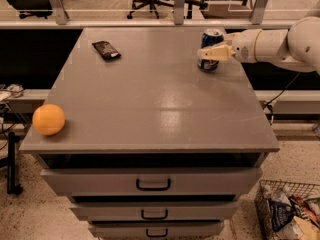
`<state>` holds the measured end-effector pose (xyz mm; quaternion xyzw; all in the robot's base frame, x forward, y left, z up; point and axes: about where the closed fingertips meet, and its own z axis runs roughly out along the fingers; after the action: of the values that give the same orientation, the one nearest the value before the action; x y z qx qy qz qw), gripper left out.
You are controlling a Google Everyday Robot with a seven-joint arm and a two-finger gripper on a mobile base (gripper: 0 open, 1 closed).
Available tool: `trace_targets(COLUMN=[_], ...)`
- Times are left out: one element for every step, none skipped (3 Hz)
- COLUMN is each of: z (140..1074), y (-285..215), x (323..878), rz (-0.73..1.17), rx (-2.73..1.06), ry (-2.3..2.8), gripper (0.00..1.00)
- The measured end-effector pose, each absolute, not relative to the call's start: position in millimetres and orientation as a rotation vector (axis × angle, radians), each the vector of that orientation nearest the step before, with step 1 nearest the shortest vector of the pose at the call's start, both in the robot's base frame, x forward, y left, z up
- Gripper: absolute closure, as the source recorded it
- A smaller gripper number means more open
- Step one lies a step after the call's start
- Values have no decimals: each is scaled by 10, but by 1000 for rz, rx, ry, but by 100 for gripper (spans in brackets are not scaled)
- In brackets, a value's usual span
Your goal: Pick pepsi can
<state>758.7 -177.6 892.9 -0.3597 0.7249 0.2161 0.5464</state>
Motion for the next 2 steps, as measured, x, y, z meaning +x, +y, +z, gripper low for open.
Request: trace_targets(z=[8991, 9406], y=[-1818, -1784], x=[7646, 7534], rz=[508, 566], rx=[-833, -840], ry=[1684, 1572], gripper=[63, 94])
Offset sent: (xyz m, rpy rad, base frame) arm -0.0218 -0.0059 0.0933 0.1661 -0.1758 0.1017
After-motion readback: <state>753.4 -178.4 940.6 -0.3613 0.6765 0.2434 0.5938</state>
